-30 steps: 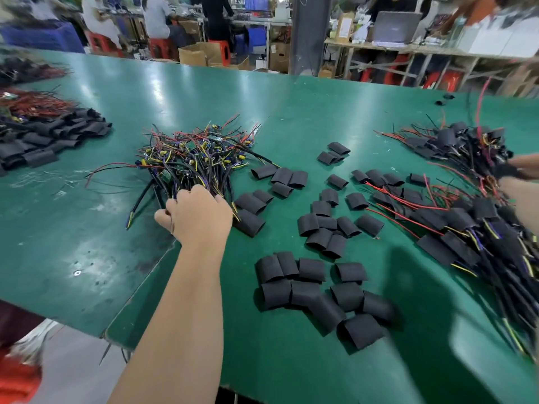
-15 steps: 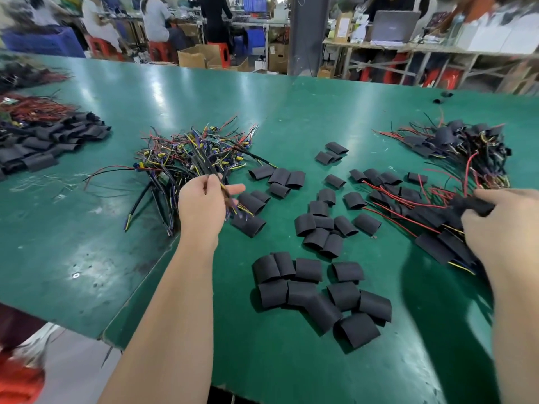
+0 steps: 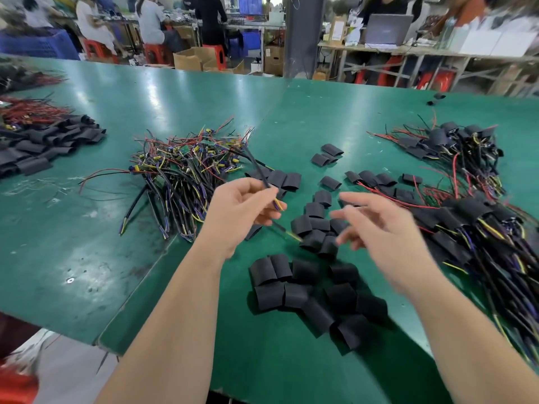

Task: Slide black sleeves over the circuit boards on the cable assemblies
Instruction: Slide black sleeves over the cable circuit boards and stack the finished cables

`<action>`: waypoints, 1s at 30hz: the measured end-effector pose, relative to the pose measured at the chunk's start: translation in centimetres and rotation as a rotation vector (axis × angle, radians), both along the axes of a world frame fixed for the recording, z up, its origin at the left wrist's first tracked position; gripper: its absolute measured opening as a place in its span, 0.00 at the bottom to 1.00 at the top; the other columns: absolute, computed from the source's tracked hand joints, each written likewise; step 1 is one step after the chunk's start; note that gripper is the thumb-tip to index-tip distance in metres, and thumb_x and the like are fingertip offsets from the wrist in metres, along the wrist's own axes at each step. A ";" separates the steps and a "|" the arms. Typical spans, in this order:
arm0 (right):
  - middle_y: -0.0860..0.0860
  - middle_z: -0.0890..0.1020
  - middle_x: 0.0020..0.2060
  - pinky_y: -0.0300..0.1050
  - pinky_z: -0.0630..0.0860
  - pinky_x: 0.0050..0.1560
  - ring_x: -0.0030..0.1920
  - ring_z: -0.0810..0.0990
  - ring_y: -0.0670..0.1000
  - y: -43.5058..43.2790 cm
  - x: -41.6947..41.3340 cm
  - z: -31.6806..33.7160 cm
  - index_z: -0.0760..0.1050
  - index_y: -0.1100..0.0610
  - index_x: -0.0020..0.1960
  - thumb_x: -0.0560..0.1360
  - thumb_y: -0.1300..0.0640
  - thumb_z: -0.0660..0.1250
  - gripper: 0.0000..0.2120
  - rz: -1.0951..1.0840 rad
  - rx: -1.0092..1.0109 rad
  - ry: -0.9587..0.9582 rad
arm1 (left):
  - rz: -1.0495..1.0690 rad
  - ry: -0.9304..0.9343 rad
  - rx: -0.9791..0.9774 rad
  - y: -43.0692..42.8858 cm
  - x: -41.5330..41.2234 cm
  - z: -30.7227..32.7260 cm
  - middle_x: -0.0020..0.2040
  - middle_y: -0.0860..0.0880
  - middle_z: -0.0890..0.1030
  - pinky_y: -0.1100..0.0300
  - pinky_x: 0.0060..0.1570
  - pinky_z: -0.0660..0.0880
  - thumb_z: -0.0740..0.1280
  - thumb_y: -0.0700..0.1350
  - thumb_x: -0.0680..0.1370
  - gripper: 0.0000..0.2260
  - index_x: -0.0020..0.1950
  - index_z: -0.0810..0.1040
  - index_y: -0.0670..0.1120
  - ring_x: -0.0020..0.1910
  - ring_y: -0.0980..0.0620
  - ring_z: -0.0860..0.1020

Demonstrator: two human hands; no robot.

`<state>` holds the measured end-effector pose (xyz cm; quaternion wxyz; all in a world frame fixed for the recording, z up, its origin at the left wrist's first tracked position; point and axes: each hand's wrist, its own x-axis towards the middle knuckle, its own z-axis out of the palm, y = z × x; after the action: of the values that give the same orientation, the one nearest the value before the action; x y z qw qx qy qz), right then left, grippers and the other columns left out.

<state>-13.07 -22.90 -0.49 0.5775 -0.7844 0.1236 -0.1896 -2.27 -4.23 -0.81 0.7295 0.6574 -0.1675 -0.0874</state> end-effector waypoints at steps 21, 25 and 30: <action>0.52 0.76 0.27 0.39 0.55 0.25 0.20 0.62 0.42 1.0 -0.3 -0.1 0.83 0.58 0.42 0.69 0.55 0.68 0.08 0.471 0.434 0.042 | -0.237 0.041 0.064 -2.8 -2.8 -0.3 0.41 0.49 0.85 0.63 0.31 0.75 0.66 0.62 0.73 0.17 0.45 0.86 0.50 0.35 0.53 0.80; 0.60 0.74 0.28 0.35 0.60 0.22 0.19 0.64 0.44 2.2 -0.1 -0.3 0.79 0.61 0.36 0.68 0.53 0.69 0.11 0.483 0.394 0.076 | -0.234 0.107 -0.068 -3.0 -3.0 -0.1 0.39 0.46 0.85 0.59 0.35 0.79 0.69 0.48 0.74 0.07 0.41 0.85 0.47 0.33 0.52 0.80; 0.55 0.82 0.32 0.34 0.68 0.21 0.20 0.72 0.46 1.9 -0.2 0.1 0.85 0.55 0.45 0.67 0.55 0.68 0.10 0.501 0.561 0.040 | -0.174 0.210 -0.297 -3.1 -2.7 0.5 0.36 0.46 0.84 0.61 0.34 0.79 0.64 0.41 0.78 0.13 0.36 0.84 0.46 0.33 0.51 0.83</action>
<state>-13.29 -21.01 -0.38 0.7959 -0.6051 -0.0137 0.0144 -4.94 -7.32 -0.32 0.8217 0.5127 -0.1576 -0.1926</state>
